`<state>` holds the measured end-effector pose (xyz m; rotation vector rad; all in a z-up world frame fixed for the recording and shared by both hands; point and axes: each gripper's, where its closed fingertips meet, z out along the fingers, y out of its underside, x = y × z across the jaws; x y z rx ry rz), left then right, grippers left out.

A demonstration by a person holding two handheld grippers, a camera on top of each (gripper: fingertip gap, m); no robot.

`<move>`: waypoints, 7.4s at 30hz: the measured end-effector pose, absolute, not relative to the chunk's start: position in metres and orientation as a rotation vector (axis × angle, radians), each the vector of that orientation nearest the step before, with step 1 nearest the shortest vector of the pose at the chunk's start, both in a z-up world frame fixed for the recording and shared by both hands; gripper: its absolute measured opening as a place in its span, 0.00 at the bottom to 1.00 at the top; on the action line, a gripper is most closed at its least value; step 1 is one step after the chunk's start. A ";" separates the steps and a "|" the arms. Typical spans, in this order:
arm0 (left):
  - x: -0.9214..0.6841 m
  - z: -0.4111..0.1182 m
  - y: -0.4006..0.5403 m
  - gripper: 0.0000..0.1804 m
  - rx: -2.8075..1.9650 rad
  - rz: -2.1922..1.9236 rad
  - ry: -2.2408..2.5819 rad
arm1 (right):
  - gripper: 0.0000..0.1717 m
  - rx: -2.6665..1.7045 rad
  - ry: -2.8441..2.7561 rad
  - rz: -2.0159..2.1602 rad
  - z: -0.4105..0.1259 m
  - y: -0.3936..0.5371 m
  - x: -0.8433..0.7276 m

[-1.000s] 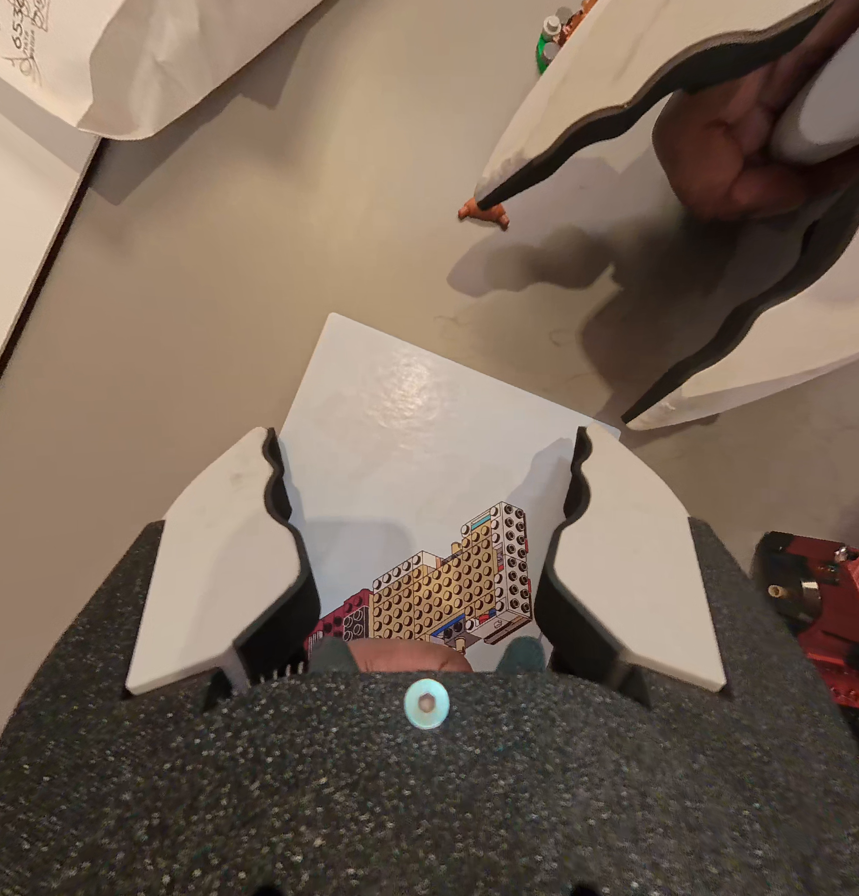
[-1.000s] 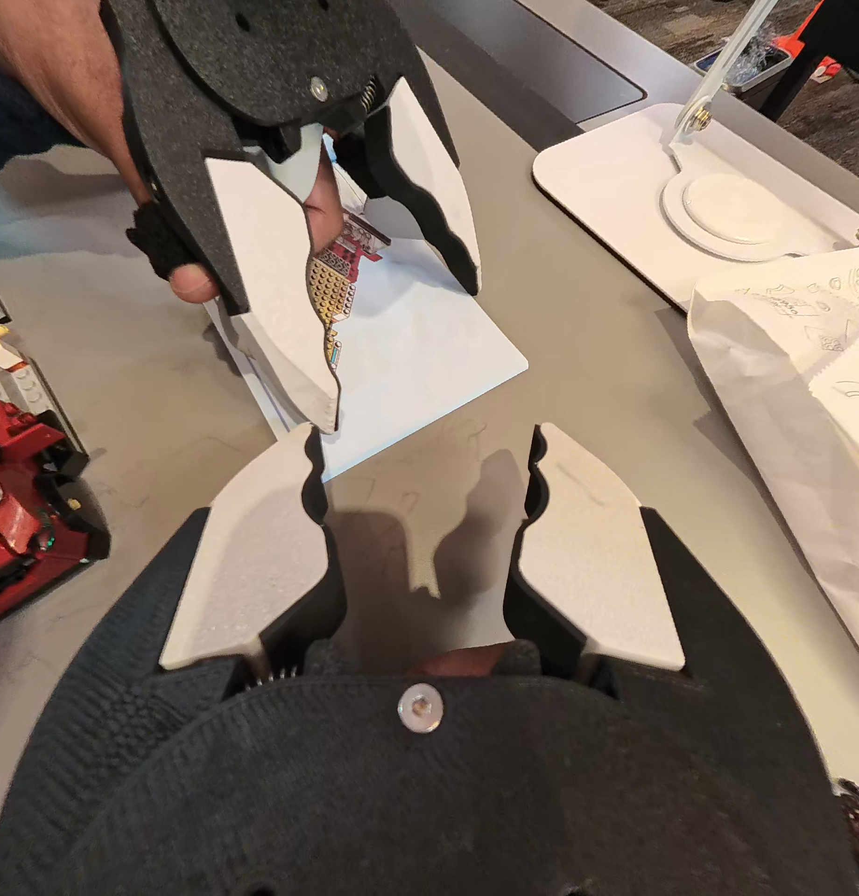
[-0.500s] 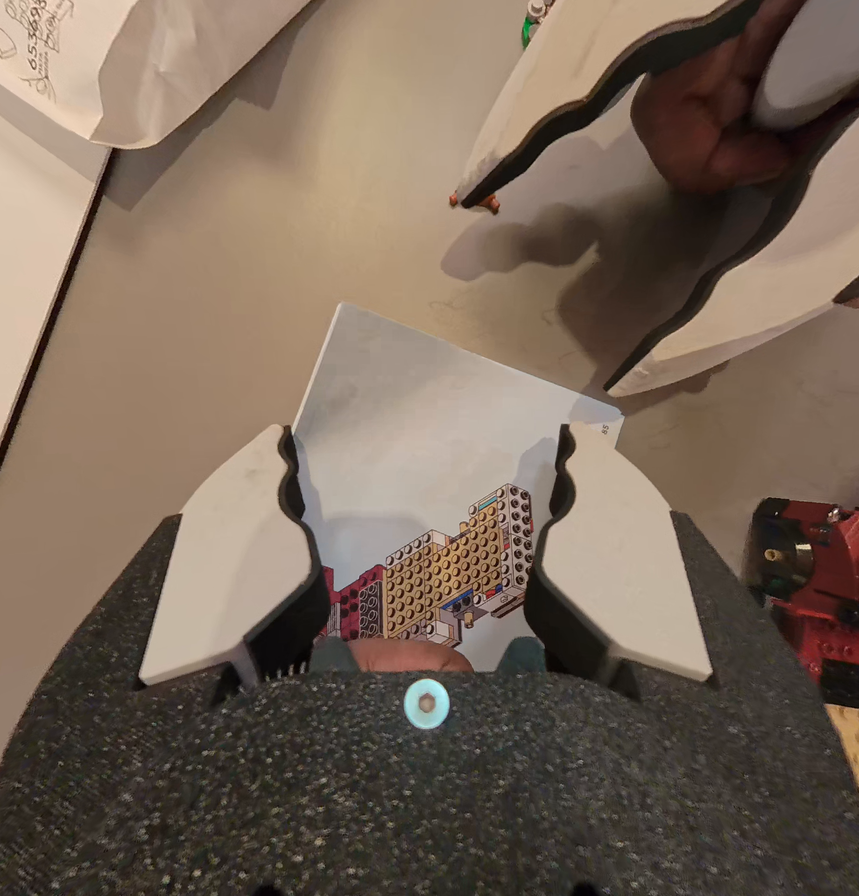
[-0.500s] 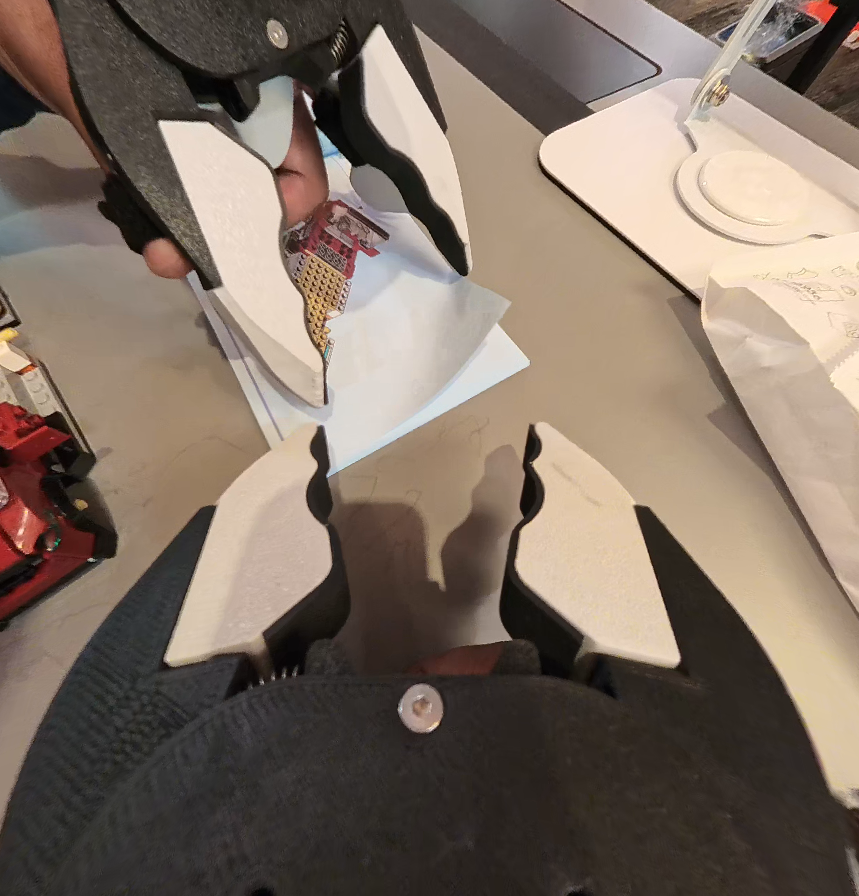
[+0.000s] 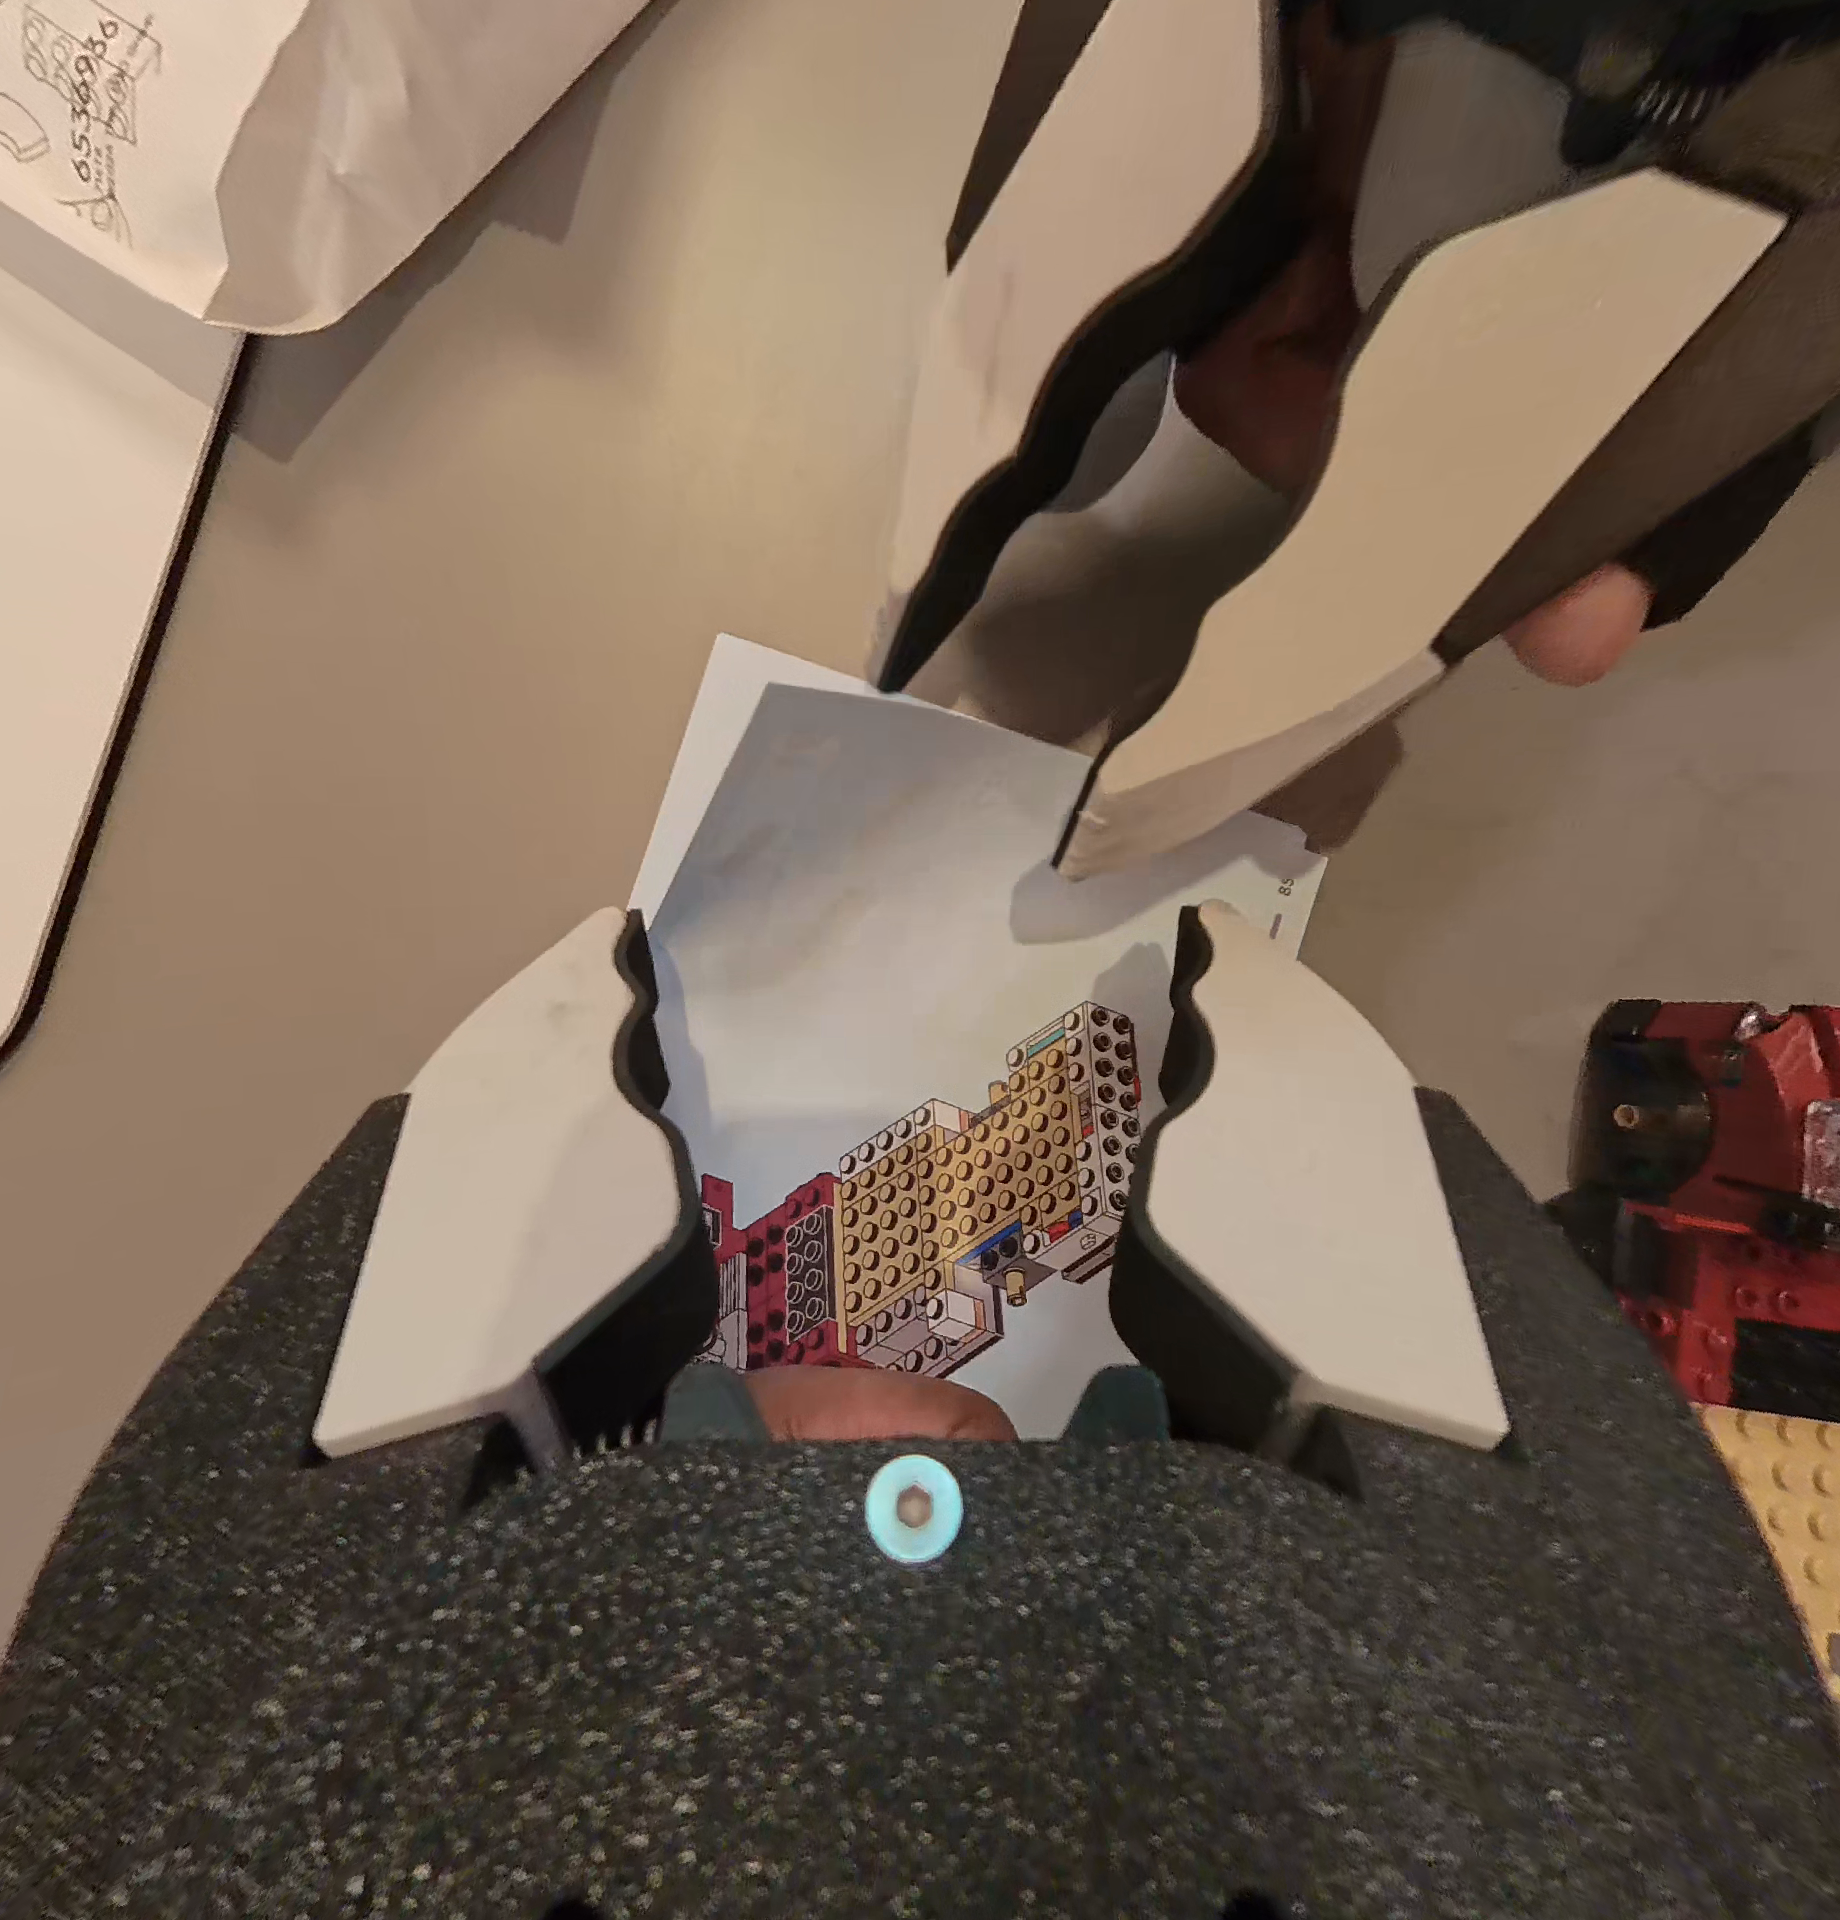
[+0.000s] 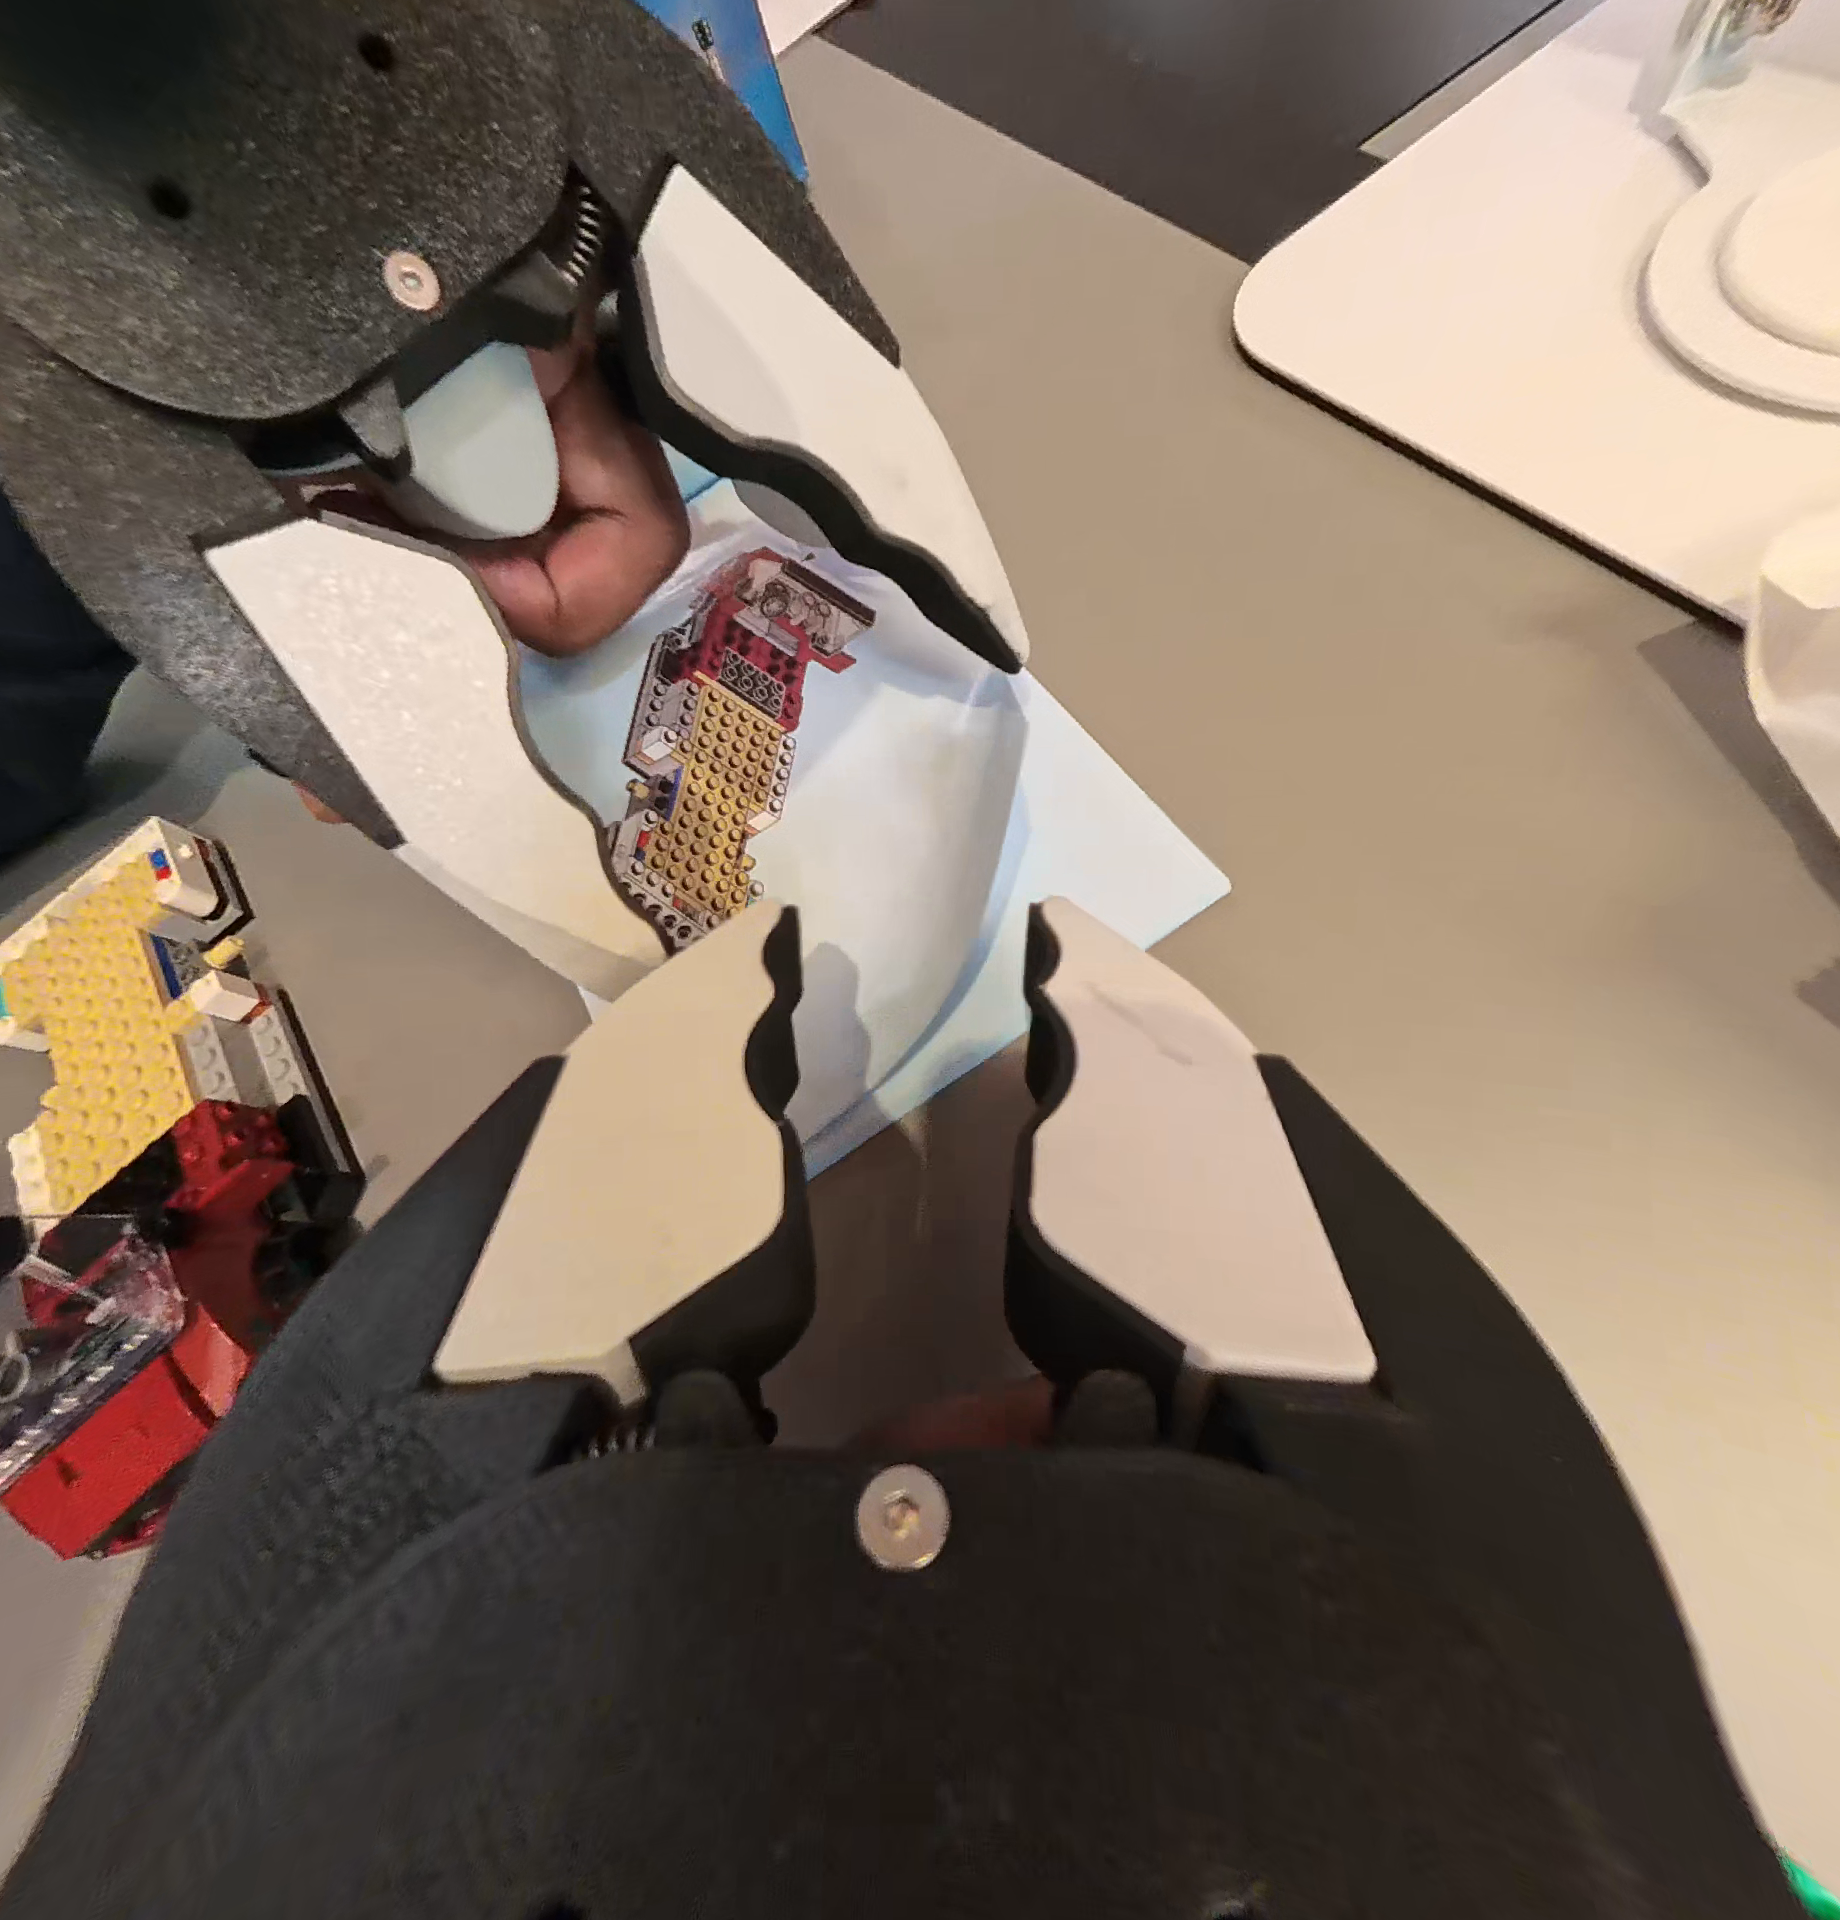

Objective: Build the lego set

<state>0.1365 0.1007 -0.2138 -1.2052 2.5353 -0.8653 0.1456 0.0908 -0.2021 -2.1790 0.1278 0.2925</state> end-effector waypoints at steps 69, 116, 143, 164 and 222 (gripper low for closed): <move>0.064 -0.181 0.102 0.37 -1.663 -1.345 2.029 | 0.17 -2.054 0.180 0.733 -0.173 0.113 0.072; 0.057 -0.192 0.087 0.25 -1.613 -1.332 2.153 | 0.14 -2.184 0.199 0.708 -0.205 0.057 0.106; 0.058 -0.192 0.079 0.26 -1.580 -1.375 2.155 | 0.12 -2.186 0.005 0.606 -0.201 0.062 0.091; 0.077 -0.146 0.124 0.27 -1.718 -1.733 1.754 | 0.18 -2.065 0.116 0.403 -0.178 0.129 0.084; 0.071 -0.144 0.122 0.09 -1.810 -1.989 1.676 | 0.19 -1.981 0.072 0.693 -0.164 0.126 0.074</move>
